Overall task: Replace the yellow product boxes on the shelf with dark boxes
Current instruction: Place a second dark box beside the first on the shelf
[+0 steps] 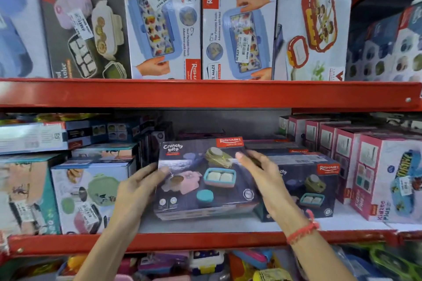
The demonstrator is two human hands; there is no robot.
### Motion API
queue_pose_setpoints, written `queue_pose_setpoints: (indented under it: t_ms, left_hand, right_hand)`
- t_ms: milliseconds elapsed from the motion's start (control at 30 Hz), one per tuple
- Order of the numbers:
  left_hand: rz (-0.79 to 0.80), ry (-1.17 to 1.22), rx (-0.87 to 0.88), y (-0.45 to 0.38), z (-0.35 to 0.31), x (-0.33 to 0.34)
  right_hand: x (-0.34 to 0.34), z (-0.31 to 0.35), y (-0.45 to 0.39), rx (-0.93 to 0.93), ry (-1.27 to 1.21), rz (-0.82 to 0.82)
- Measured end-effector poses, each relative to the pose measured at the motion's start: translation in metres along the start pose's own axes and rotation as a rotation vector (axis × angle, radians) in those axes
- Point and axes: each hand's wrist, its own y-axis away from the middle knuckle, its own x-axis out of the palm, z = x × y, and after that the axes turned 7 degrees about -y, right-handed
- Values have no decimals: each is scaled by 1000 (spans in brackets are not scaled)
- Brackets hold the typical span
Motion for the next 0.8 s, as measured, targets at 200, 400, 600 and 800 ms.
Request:
queue_pose_setpoints:
  t_ms: [200,400,600,800]
  left_hand:
    - [-73,-24,124,-3,28,10]
    - [-161,-166,132,-8,54,17]
    - [-93,-173,149,4,69,23]
    - [-51,43,7,11,65,18]
  right_hand:
    - [-2,-34,0,-177,41,45]
    - [-2,-68,13,-190,122,-58]
    - [1,-70,27,-115,230,-31]
    - [5,-62,31,118,8,46]
